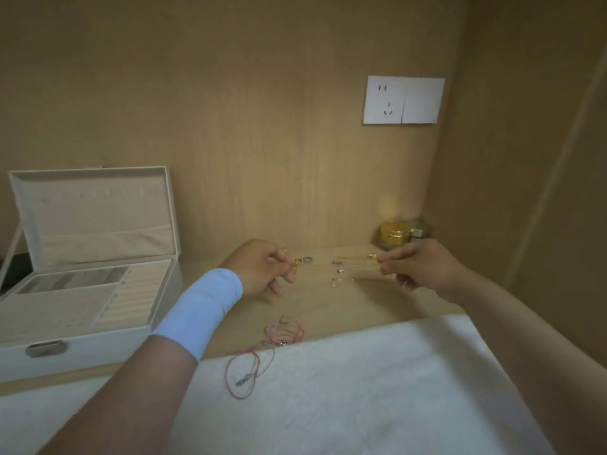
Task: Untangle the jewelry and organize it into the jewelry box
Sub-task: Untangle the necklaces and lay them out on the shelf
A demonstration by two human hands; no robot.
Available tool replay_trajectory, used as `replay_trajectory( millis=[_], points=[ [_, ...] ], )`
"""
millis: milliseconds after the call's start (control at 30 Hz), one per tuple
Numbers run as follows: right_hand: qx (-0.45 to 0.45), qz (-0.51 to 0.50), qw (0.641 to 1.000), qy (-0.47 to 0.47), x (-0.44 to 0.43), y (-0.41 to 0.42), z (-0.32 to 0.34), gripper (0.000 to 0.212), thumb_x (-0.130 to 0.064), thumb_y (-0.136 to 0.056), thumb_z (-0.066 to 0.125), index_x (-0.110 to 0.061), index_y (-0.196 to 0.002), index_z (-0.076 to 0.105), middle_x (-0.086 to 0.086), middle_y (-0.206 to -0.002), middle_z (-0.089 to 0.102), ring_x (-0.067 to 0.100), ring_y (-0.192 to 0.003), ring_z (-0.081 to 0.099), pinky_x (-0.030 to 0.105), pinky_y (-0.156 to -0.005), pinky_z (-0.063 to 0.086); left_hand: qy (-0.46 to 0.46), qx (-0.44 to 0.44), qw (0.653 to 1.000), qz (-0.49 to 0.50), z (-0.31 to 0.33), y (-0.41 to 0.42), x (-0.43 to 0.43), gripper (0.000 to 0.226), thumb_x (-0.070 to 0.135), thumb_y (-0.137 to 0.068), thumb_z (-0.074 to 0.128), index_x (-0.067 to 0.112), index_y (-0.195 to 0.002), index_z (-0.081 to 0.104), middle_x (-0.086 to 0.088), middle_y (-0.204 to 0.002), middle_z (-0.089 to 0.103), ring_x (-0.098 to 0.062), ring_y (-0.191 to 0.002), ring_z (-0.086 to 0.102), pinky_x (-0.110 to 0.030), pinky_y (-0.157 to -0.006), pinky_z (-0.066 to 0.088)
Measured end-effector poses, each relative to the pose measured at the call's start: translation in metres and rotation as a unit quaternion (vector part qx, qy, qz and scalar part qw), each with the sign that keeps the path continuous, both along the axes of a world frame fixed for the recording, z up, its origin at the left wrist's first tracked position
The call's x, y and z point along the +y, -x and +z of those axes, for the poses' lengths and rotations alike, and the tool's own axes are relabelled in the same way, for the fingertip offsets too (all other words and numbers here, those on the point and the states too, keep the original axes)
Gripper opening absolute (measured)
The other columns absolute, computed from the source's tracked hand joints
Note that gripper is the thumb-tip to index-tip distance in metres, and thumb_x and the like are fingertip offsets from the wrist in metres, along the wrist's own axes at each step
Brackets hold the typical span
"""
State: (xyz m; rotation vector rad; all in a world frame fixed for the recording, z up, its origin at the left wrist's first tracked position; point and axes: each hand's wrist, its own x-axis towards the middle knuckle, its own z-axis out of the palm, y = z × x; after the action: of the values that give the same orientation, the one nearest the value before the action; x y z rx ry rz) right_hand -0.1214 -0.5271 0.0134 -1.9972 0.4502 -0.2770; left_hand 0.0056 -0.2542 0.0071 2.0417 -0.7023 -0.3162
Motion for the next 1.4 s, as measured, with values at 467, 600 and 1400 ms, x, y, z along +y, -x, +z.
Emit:
replay_trajectory(
  millis=[467, 600, 1400],
  points=[
    [0.15, -0.035, 0.929, 0.337, -0.044, 0.031, -0.039, 0.018, -0.016, -0.084, 0.057, -0.019, -0.073, 0.071, -0.004, -0.077, 0.067, 0.014, -0.076, 0.062, 0.019, -0.059, 0.045, -0.292, -0.225, 0.929, -0.018, -0.034, 0.016, -0.082, 0.015, 0.034, -0.088, 0.063, 0.036, -0.098, 0.073, 0.013, -0.112, 0.069, -0.014, -0.105, 0.063, -0.03, -0.096, 0.049],
    [0.127, -0.022, 0.909, 0.396, -0.037, 0.029, -0.04, 0.027, -0.017, -0.087, 0.055, -0.029, -0.103, 0.072, -0.007, -0.113, 0.066, 0.015, -0.111, 0.06, 0.024, -0.092, 0.048, -0.301, -0.269, 0.914, -0.041, -0.039, 0.016, -0.079, 0.026, 0.03, -0.09, 0.062, 0.034, -0.115, 0.067, 0.005, -0.124, 0.052, -0.018, -0.116, 0.056, -0.036, -0.098, 0.046],
    [0.085, 0.316, 0.897, 0.296, 0.131, -0.046, -0.028, 0.02, -0.043, -0.078, 0.078, -0.028, -0.091, 0.078, -0.022, -0.075, 0.071, -0.008, -0.07, 0.06, 0.021, -0.074, 0.051, -0.221, -0.093, 0.971, -0.012, -0.027, 0.039, 0.061, 0.02, 0.021, -0.092, 0.055, 0.035, -0.086, 0.067, 0.016, -0.084, 0.067, 0.003, -0.075, 0.057, -0.012, -0.071, 0.041]
  ],
)
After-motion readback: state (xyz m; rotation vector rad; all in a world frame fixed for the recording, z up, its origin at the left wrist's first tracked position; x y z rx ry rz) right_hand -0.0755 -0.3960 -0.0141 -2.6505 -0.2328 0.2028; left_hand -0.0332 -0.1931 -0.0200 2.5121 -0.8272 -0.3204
